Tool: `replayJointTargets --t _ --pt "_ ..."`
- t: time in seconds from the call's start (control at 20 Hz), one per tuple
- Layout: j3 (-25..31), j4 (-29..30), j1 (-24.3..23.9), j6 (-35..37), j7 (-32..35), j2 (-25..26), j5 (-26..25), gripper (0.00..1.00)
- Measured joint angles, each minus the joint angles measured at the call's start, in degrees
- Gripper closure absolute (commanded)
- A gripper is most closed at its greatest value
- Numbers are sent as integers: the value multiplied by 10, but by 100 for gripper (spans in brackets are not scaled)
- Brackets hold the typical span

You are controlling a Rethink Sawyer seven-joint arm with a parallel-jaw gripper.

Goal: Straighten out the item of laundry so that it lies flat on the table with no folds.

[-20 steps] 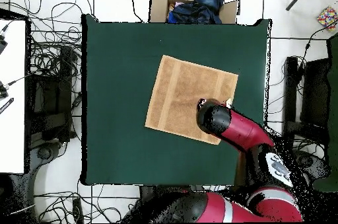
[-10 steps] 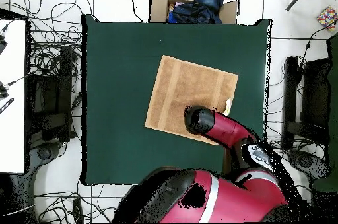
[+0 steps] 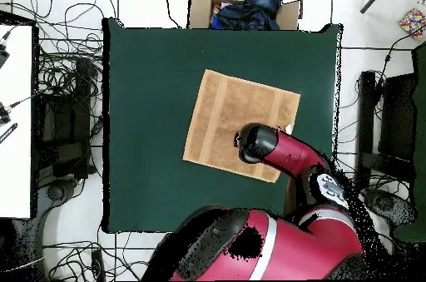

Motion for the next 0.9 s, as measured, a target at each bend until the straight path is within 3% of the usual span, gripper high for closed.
replayJointTargets --t 0.6,0.9 --pt "0 -52 -32 152 0 27 0 0" --pt "12 -40 -53 147 0 23 -7 0"
